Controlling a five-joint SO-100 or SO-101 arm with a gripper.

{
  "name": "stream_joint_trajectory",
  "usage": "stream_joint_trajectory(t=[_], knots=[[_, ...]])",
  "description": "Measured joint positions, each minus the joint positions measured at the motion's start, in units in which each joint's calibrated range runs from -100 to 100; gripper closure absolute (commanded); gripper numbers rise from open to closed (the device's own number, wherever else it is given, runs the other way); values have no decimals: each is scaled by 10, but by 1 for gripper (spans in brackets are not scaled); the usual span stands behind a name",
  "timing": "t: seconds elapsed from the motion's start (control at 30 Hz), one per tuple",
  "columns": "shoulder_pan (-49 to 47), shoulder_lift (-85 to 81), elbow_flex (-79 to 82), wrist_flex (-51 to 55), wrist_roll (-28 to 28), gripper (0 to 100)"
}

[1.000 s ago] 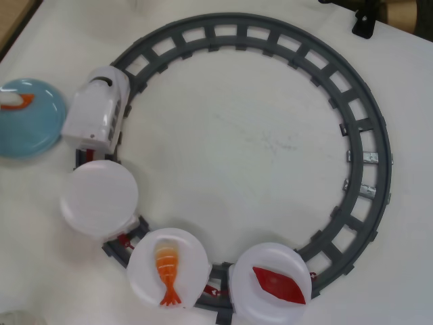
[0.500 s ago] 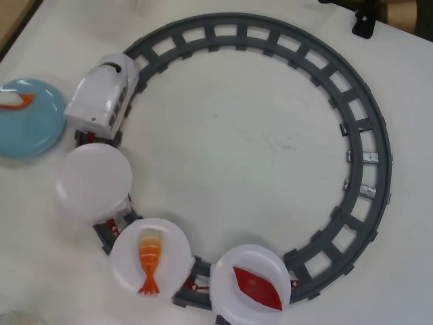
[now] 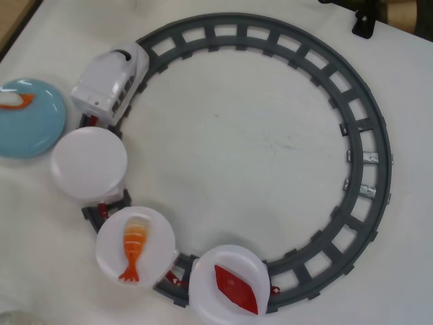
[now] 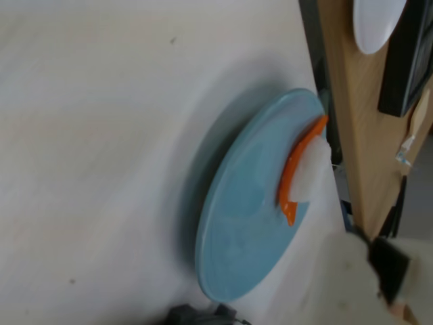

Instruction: Pick up the sushi from the Shinkansen and put it on the blue dish

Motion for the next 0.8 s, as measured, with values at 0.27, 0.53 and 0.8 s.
stream_joint_trajectory(t=[0.27,0.53,0.8], knots=[[-1,-199,137,-1,-1,97],[-3,-265,153,49,-2,97],[-10,-268,155,49,-2,97]])
